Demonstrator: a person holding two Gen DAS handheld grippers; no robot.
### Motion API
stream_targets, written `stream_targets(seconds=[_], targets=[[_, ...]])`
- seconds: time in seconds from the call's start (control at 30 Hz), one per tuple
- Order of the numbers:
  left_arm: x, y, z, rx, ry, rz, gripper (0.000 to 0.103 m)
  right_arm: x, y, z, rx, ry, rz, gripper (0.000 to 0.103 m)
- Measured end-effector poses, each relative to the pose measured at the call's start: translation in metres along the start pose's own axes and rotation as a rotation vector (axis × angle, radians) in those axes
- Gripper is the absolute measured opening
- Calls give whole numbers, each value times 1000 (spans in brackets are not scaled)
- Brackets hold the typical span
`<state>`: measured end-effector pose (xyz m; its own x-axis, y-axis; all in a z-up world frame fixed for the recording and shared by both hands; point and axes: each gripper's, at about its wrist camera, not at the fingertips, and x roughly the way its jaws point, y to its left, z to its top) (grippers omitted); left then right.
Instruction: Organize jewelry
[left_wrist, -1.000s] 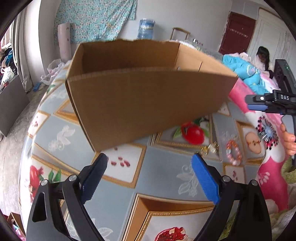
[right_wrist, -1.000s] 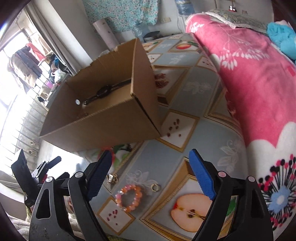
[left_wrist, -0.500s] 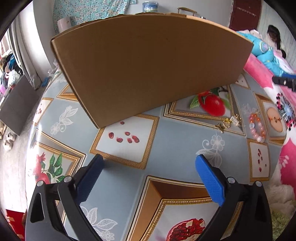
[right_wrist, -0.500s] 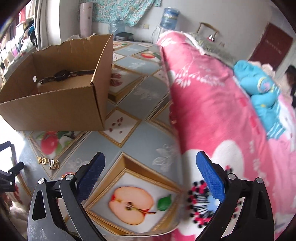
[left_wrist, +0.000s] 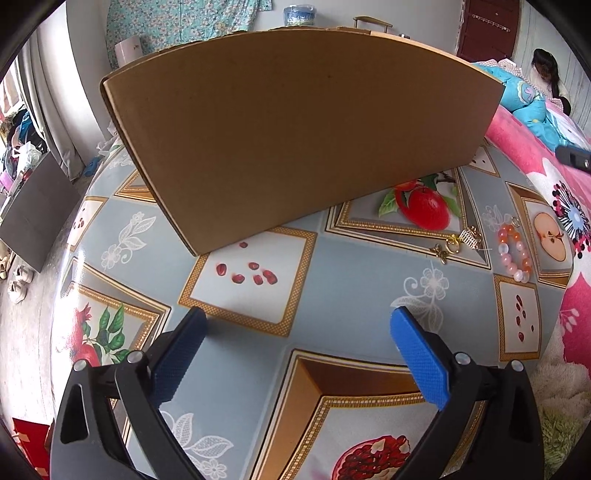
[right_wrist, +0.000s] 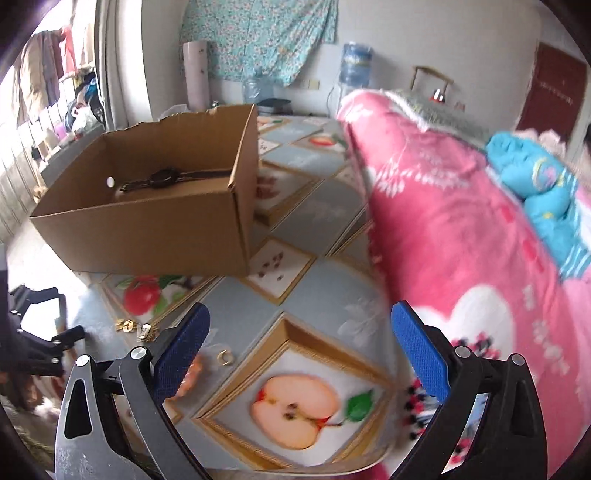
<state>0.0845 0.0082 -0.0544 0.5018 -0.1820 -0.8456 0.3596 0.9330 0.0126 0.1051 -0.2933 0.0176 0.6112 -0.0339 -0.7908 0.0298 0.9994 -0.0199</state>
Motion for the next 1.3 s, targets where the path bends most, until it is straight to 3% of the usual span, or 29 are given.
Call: stream_targets(seconds=[0.1,0.17,0.23,0.27,0.57,0.8,0.87,1.0,1.3], targets=[[-2,2,-5,-5,-29,5,99,17,11,-17,19,64,78,92],[-3,2,-5,-7,-38,7,99,27,23,-26,4,106,97,74],[-3,2,-5,-7,-36,7,99,30,33,-33,-2,132,108,67],[-3,2,-5,-6,-35,6,99,33,36,-35,-7,144,123,58],[0,2,-1,7,-20,-3,99,47,55,-39,-126,158,115,26],[-1,-5,4,20,-24,-3,97,48,62,-41,-198,147,134,16],[-6,-14,6,56,-46,-19,95,47,61,-42,-190,151,153,10],[-13,-34,11,110,-79,-74,88,44,59,-44,-171,149,161,10],[-10,-59,26,185,-101,-163,53,50,45,-41,-90,150,184,10]])
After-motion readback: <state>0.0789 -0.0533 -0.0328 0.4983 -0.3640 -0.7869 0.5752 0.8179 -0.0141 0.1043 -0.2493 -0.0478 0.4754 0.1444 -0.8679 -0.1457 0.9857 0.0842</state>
